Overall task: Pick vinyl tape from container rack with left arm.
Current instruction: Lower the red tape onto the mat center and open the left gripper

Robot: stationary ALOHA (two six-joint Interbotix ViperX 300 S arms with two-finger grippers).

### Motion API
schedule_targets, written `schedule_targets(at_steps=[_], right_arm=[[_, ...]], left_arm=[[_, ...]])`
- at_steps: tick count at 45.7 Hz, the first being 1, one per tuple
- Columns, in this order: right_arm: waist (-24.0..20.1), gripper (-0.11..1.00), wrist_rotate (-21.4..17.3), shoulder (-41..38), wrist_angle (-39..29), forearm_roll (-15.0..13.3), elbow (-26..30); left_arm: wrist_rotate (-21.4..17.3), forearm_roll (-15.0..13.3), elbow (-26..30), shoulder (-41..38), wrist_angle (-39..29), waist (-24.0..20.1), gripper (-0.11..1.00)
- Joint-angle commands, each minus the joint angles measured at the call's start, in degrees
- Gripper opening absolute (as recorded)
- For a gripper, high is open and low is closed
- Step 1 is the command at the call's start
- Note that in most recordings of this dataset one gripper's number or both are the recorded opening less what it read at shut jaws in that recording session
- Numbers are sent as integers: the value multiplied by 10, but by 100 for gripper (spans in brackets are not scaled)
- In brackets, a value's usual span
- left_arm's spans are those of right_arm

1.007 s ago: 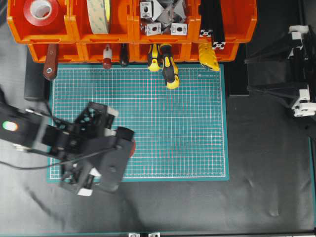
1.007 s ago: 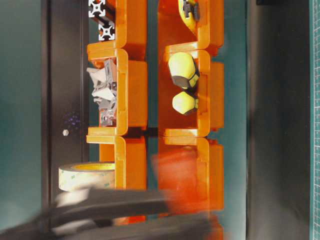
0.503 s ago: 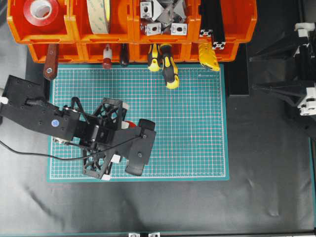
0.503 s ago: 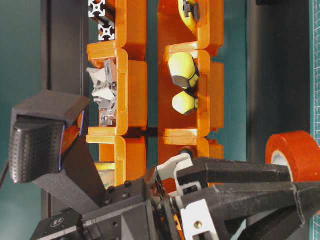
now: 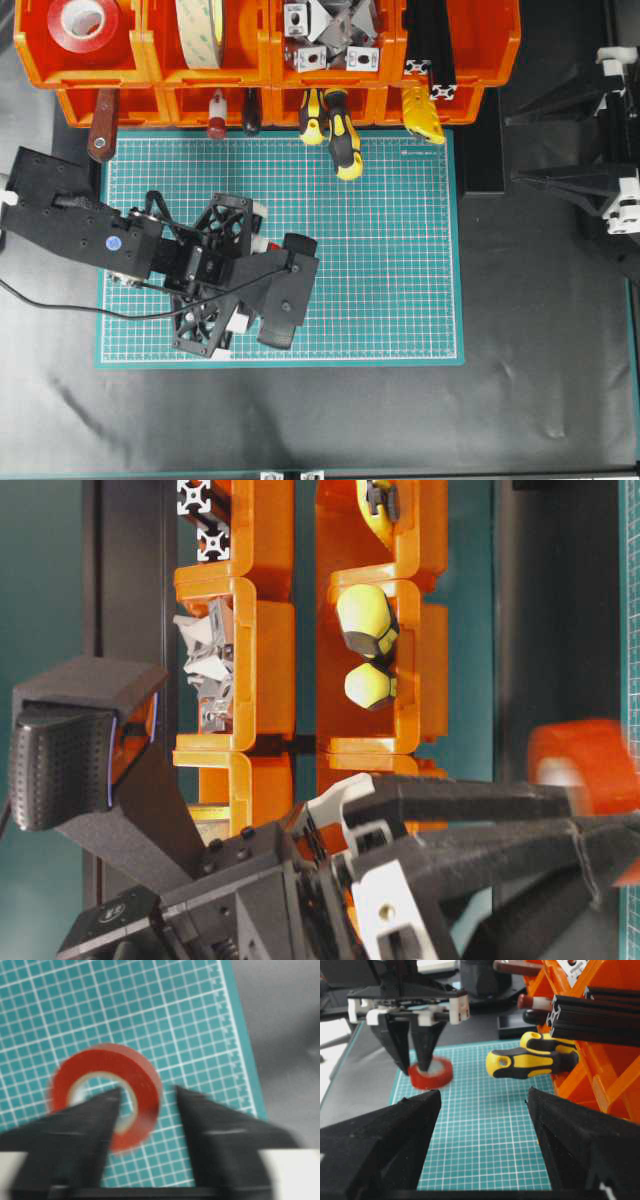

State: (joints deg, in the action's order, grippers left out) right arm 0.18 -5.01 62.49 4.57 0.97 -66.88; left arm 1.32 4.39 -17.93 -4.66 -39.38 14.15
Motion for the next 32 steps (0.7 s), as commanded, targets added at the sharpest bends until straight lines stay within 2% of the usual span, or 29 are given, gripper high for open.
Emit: schedule_targets(at_steps=[1,6,9,32], right_arm=[[0,70,0,-4,2,-1,18],[-1,70,0,-4,1,0,18],[-2,70,0,-4,2,-1,18],[-3,70,0,-4,2,-1,19]], left_arm=[[0,1,13,9,4,-4,53],[2,1,14,9,4,-4,82],[6,1,14,9,4,-6,90],[18,1,14,10,4,-6,91]])
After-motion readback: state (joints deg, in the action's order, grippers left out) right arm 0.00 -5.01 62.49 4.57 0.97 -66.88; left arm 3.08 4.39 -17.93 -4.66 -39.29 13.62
